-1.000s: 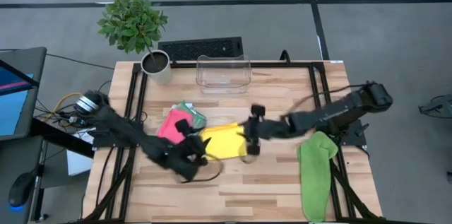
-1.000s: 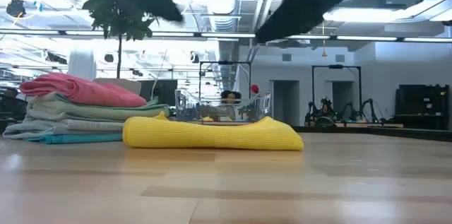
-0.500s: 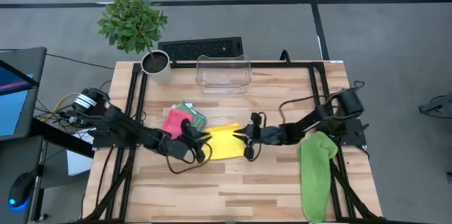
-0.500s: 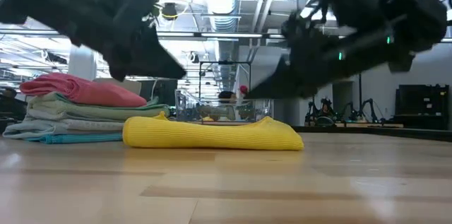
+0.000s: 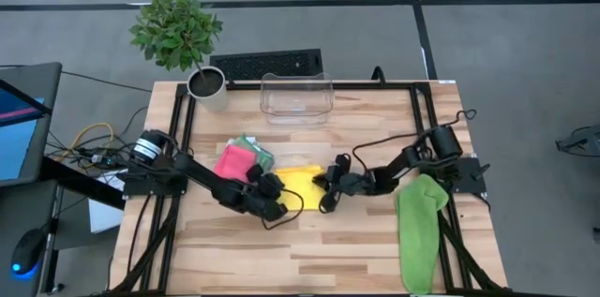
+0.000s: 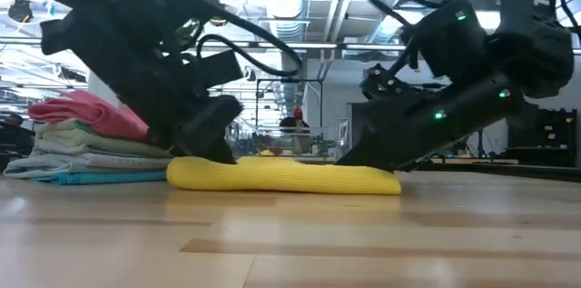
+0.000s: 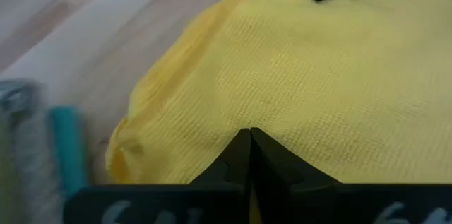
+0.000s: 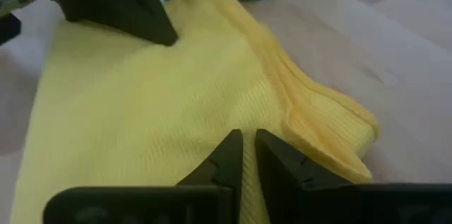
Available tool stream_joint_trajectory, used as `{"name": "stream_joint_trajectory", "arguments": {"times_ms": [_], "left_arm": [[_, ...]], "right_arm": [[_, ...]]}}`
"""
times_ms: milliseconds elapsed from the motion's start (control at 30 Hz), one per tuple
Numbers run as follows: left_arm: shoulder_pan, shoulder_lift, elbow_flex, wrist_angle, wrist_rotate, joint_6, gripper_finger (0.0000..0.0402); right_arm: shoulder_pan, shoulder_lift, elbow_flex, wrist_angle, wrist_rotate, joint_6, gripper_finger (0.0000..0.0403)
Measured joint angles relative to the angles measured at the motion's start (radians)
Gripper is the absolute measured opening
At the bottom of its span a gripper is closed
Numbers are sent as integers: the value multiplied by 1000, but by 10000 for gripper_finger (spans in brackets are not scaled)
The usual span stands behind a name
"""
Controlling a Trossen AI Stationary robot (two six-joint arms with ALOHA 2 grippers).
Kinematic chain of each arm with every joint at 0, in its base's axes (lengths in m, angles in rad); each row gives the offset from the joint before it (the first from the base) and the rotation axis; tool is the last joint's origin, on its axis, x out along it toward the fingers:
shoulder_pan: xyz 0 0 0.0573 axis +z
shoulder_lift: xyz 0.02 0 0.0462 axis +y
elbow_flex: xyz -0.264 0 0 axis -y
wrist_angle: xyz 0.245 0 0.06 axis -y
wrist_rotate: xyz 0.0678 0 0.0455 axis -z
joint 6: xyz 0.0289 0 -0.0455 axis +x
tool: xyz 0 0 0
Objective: Fold microfiber towels
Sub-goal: Fold the yellow microfiber cloth
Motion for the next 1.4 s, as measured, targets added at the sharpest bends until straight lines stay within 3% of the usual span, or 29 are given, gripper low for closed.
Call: {"name": "stream_joint_trajectory", "arguments": {"times_ms": [167,367,433,567,833,1067,1200,1400], "left_arm": [[-4,8,54,-44,20,41,0],[-30,-61,185,-242,90,63,0],[-53,-63,224,-275,78,45,0],[-131,-61,275,-218,-39,26,0],[-222,-15,175,-144,-171,-171,0],[-255,115,153,-126,-154,-335,0],[-267,165,157,-122,-188,-442,0],[-338,149,181,-107,-122,-522,0]], "right_arm": [[39,-33,-7,-29,28,5,63],[95,-203,-21,-133,142,-30,63],[128,-256,-28,-214,175,-20,63],[206,-297,-24,-130,177,-32,63],[255,-69,32,42,221,-20,63],[271,81,65,54,223,109,63],[295,88,60,49,229,166,63],[379,74,59,14,241,227,59]]}}
